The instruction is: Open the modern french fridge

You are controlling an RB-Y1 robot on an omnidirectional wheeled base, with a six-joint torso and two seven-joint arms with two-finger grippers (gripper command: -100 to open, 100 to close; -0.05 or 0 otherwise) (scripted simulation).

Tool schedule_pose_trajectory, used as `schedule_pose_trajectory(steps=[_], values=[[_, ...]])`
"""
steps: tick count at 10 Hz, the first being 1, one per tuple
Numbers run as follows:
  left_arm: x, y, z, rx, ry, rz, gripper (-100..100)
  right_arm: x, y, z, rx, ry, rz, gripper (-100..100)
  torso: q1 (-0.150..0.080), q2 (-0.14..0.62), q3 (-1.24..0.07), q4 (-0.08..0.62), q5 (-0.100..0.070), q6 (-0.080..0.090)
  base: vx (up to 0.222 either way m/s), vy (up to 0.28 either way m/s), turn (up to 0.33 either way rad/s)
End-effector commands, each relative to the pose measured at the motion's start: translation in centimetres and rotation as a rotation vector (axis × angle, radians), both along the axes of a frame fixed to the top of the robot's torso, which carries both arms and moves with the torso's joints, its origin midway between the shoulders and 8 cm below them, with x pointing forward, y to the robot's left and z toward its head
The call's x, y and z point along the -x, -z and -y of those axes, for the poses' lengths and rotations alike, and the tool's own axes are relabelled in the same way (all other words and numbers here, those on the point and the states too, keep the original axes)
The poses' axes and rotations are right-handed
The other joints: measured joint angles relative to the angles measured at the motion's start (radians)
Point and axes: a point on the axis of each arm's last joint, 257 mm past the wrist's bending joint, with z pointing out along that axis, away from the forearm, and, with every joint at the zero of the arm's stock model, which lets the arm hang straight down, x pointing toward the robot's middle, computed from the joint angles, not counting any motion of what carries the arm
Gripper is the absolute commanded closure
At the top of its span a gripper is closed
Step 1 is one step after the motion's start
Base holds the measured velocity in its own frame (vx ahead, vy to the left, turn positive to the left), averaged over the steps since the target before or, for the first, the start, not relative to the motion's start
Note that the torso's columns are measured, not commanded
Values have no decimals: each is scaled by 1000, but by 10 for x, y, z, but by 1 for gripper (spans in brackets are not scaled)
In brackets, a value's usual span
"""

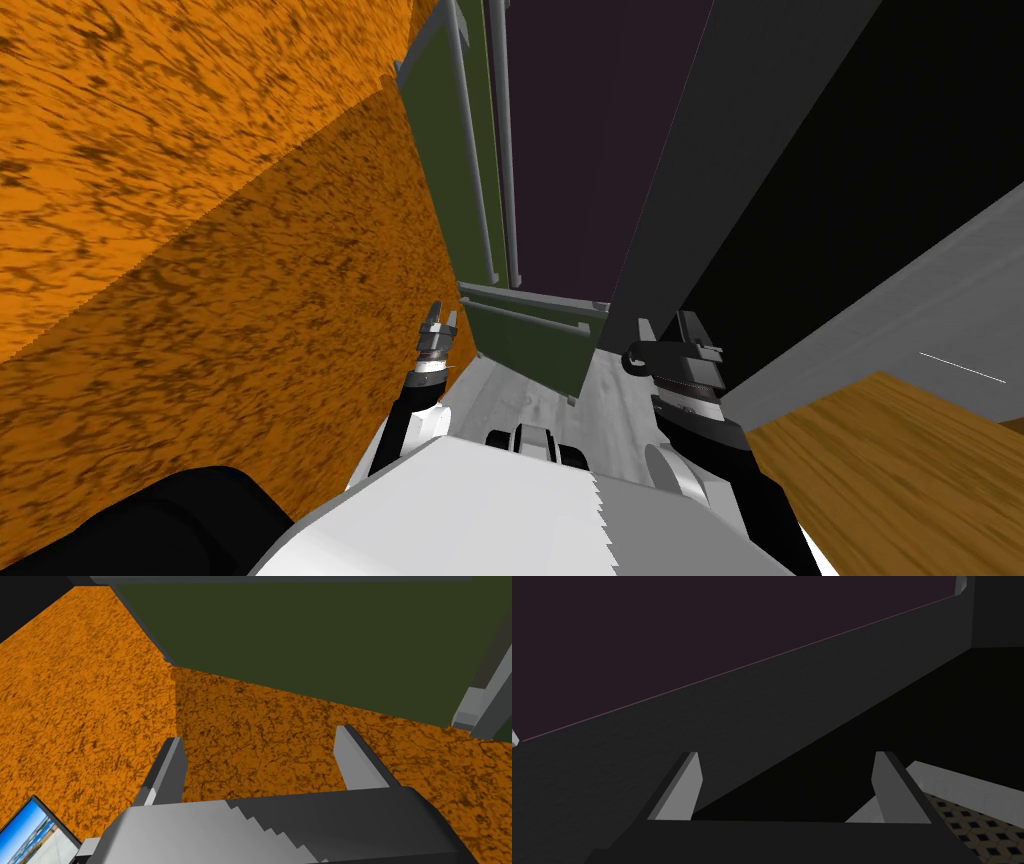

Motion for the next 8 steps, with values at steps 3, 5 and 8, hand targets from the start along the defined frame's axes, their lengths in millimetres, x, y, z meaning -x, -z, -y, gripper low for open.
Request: schedule_pose_trajectory(steps=[3, 5, 8], values=[[-17, 28, 12, -61, 48, -60, -100, 0, 0, 0, 0, 0, -1, 0, 1, 44, -94, 45, 0, 0, 47, 15, -42], [-26, 43, 14, -70, 59, -88, -100, 0, 0, 0, 0, 0, -1, 0, -1, 46, -94, 47, 0, 0, 60, 7, -51], [-38, 66, 18, -75, 71, -130, -100, 0, 0, 0, 0, 0, -1, 0, 0, 47, -94, 47, 0, 0, 54, 10, -50]])
